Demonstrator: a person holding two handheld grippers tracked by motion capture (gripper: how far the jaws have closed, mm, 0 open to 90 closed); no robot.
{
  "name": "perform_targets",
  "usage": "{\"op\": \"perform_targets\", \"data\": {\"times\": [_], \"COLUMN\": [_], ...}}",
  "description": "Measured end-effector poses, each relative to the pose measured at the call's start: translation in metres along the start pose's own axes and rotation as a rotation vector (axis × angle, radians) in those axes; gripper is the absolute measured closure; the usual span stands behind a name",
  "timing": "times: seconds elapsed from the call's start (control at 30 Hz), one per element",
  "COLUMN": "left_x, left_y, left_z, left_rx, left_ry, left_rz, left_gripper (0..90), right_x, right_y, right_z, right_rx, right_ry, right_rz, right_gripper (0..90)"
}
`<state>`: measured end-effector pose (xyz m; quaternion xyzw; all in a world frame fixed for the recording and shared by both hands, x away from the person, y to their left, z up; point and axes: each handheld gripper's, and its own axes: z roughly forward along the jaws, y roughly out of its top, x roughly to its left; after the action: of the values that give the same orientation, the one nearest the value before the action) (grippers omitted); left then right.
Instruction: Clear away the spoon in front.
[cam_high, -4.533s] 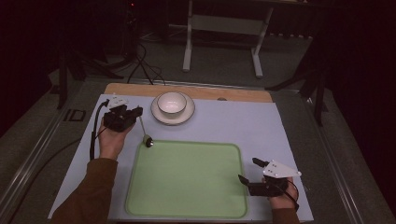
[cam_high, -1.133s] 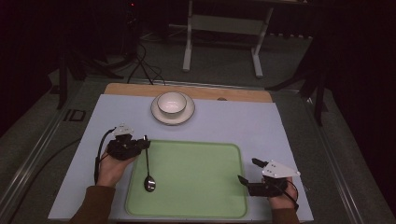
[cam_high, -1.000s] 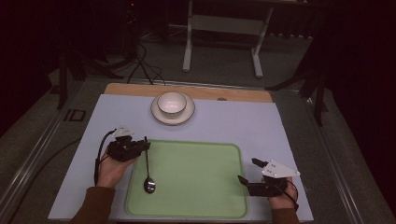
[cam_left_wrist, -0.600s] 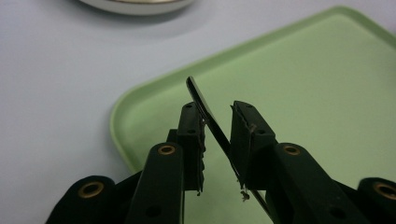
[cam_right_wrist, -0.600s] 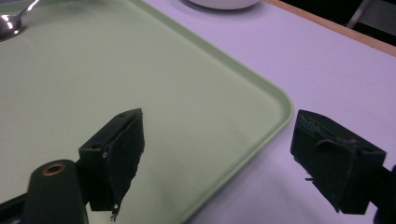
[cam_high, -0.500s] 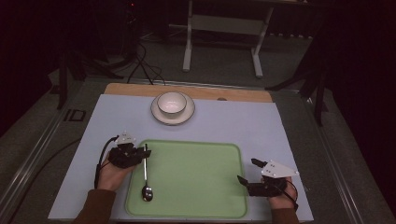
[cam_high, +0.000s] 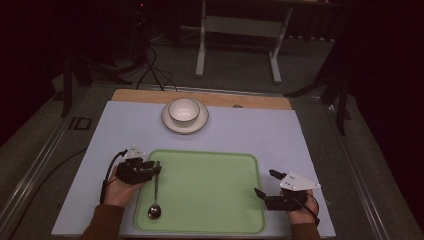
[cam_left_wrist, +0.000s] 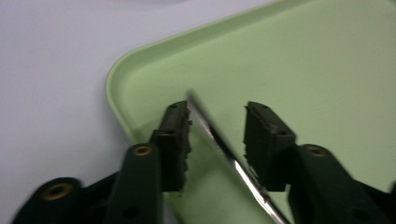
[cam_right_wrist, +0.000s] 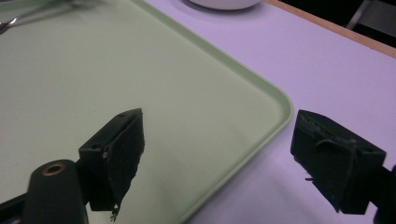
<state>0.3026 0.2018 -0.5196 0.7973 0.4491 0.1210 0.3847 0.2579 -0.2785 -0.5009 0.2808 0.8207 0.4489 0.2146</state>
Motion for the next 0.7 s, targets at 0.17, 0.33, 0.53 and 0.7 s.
{"op": "perform_targets", "data": {"times": [0.17,0.33,0.53,0.7], "left_x": [-0.005,-0.006,-0.003,-0.002], "left_y": [0.003,0.005,0.005,0.005], "left_z": [0.006,0.0,-0.014,-0.024], "left_rx": [-0.005,-0.052,-0.12,-0.17], "left_ry": [0.074,0.095,0.137,0.161], "left_rz": [0.049,0.053,0.043,0.046], "left_gripper": [42.4,37.6,35.8,35.9], "right_x": [0.0,0.0,0.0,-0.001], "right_y": [0.0,0.0,0.0,0.0], "right_z": [0.0,0.0,-0.001,-0.001], "right_rx": [0.001,0.0,-0.004,-0.009], "right_ry": [-0.002,-0.002,-0.003,-0.006], "right_rz": [-0.001,-0.002,-0.002,-0.001], "right_gripper": [17.0,17.0,17.0,17.0]}}
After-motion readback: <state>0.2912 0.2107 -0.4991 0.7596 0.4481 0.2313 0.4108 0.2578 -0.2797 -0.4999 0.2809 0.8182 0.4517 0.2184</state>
